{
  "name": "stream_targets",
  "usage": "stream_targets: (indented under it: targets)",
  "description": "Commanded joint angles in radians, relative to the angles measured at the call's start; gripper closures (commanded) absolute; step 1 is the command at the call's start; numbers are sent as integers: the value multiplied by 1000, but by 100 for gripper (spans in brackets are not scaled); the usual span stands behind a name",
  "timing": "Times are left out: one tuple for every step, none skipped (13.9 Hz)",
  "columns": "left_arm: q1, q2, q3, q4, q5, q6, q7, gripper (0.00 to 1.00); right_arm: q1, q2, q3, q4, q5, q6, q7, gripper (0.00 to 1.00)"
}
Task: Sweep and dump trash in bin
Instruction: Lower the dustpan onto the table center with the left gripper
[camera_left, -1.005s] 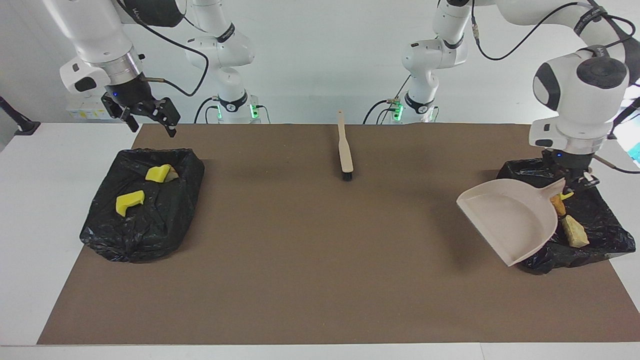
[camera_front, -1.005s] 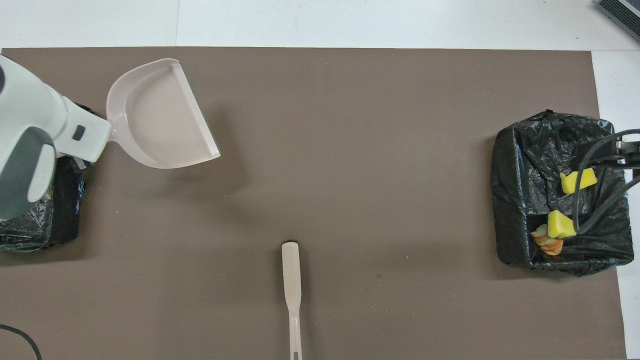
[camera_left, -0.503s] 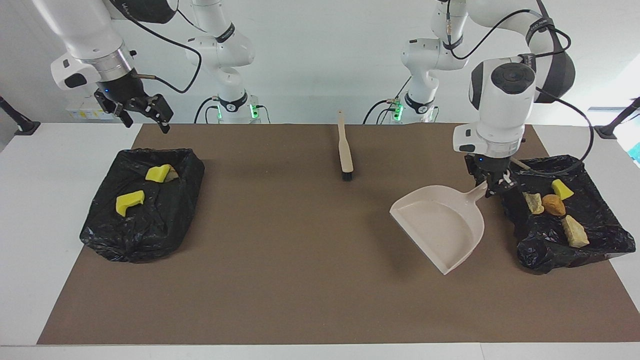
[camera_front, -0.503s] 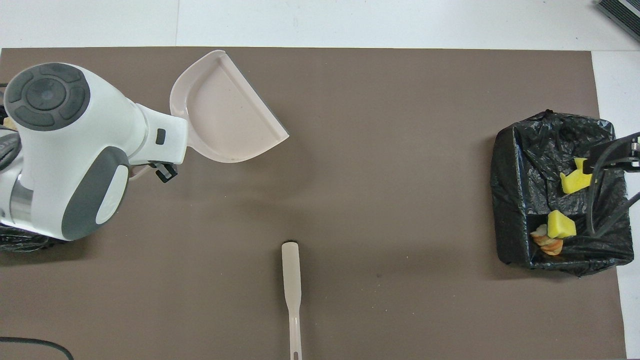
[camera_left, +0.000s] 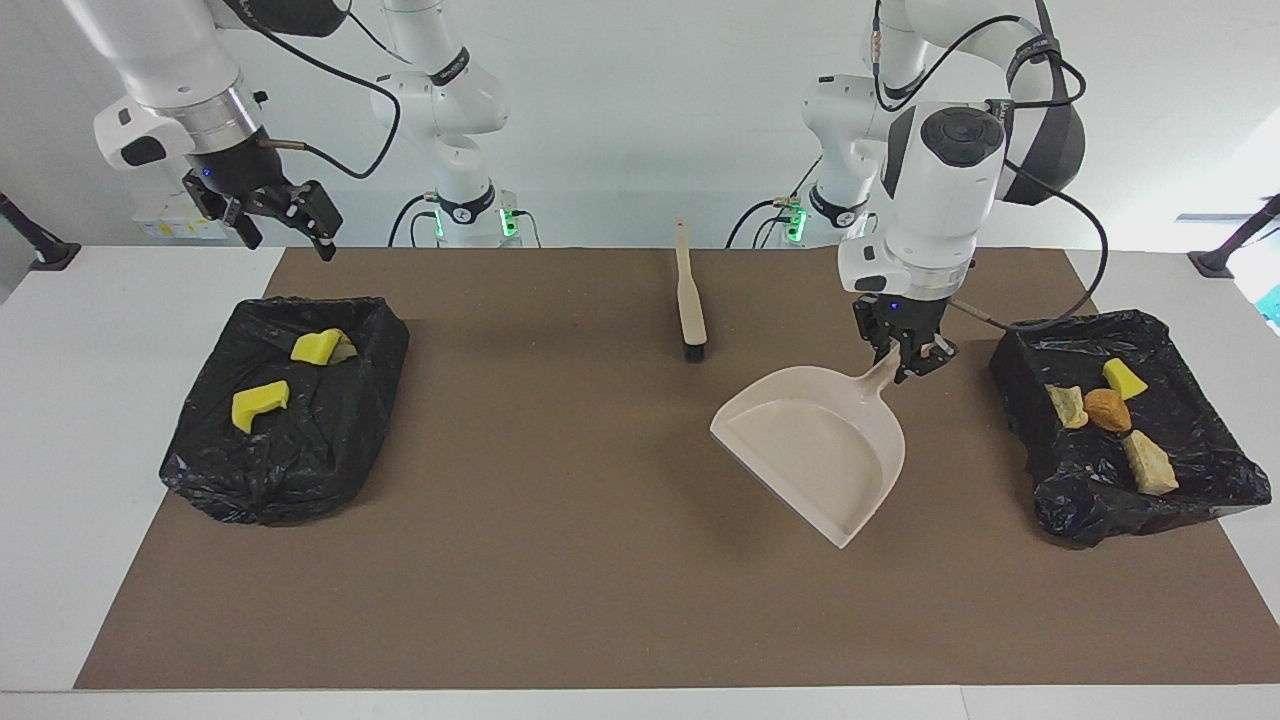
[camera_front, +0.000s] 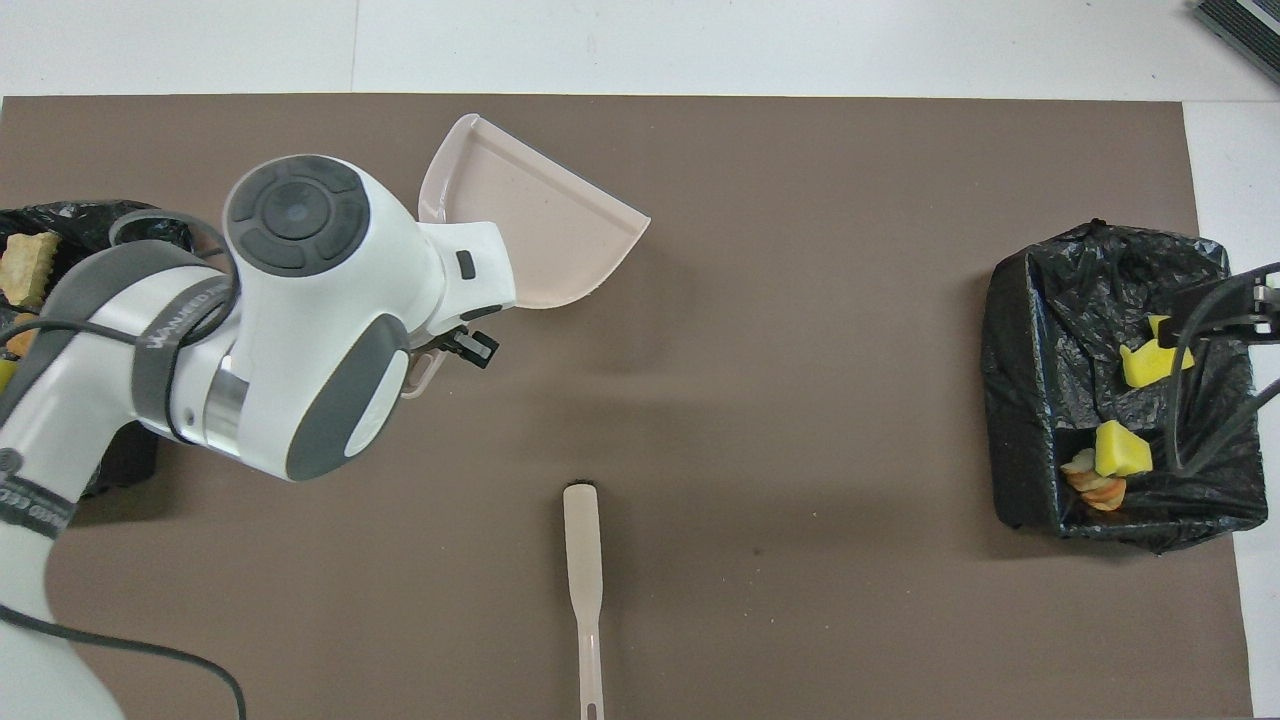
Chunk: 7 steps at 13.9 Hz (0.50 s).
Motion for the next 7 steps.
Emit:
stream_targets:
  targets:
    - [-26,66,21,63,-101,5,-148,100,-16,-7,12,3,17,-12,13,0]
    - [-29,83,21,63,-106,10,-176,100,-16,-7,12,3,17,-12,13,0]
    - [-44,99,21,64,-106,16,-212,100,-16,-7,12,3,17,-12,15,0]
    - [-70,114,21,64,-104,20,-257,100,-18,-7,12,3,17,-12,15,0]
    - [-75,120,21,63,-106,51,-279,100,-16,-7,12,3,17,-12,15,0]
    - [-76,119,21,61,-112,75,-292,100,-16,-7,12,3,17,-12,13,0]
    - [-76,120,21,57,-119,89,-341,100,-16,-7,12,3,17,-12,15,0]
